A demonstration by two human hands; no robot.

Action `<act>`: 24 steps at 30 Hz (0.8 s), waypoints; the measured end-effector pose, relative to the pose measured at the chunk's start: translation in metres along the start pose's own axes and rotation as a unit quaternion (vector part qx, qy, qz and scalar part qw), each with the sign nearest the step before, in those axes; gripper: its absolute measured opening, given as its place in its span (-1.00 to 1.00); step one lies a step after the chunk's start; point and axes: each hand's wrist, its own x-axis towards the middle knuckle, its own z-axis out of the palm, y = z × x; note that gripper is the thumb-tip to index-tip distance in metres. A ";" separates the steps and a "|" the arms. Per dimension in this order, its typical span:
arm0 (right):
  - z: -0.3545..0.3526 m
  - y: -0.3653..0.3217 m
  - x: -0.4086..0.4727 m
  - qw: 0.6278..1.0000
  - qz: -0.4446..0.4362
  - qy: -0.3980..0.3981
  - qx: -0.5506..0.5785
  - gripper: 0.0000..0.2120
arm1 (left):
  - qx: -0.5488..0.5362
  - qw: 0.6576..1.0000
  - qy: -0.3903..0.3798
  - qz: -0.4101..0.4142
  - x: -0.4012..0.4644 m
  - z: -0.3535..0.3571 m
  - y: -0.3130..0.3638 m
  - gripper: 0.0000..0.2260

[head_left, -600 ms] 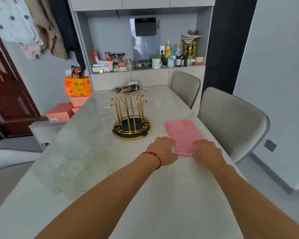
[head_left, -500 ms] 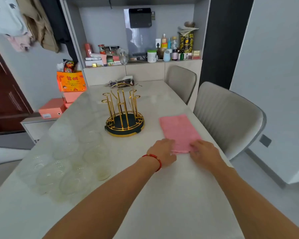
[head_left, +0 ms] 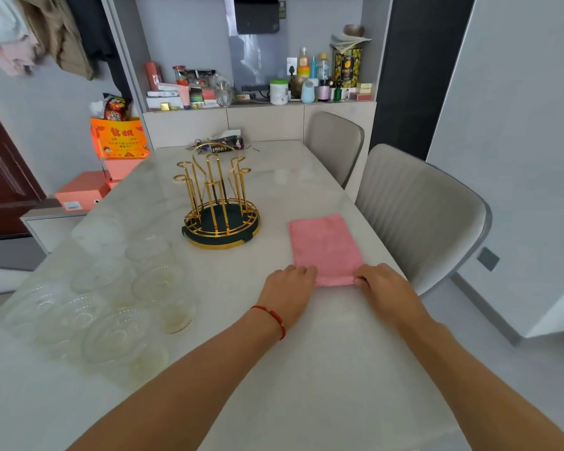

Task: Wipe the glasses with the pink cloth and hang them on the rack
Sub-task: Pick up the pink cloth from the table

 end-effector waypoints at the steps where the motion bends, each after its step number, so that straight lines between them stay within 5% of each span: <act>1: -0.005 -0.009 -0.012 1.000 -0.008 -0.003 -0.014 -0.75 | 0.002 1.000 -0.011 -0.007 -0.015 -0.003 0.000 -0.84; 4: -0.023 -0.038 -0.051 0.998 -0.061 -0.024 -0.023 -0.67 | -0.041 0.999 0.027 -0.001 -0.073 -0.016 0.001 -0.94; 9: -0.049 -0.080 -0.119 0.987 -0.070 -0.103 0.100 -0.77 | -0.152 0.979 0.118 0.064 -0.168 -0.037 0.002 -0.78; 15: -0.059 -0.095 -0.085 0.966 -0.040 -0.066 0.248 -0.89 | -0.423 0.897 0.027 -0.123 -0.150 -0.058 -0.018 -0.78; 20: -0.030 -0.076 -0.003 0.962 0.059 -0.094 0.250 -0.76 | -0.385 0.889 -0.023 -0.246 -0.079 -0.030 -0.041 -0.77; 24: 0.002 -0.060 0.026 0.971 0.110 -0.086 0.196 -0.46 | -0.276 0.916 -0.061 -0.286 -0.049 -0.009 -0.048 -0.65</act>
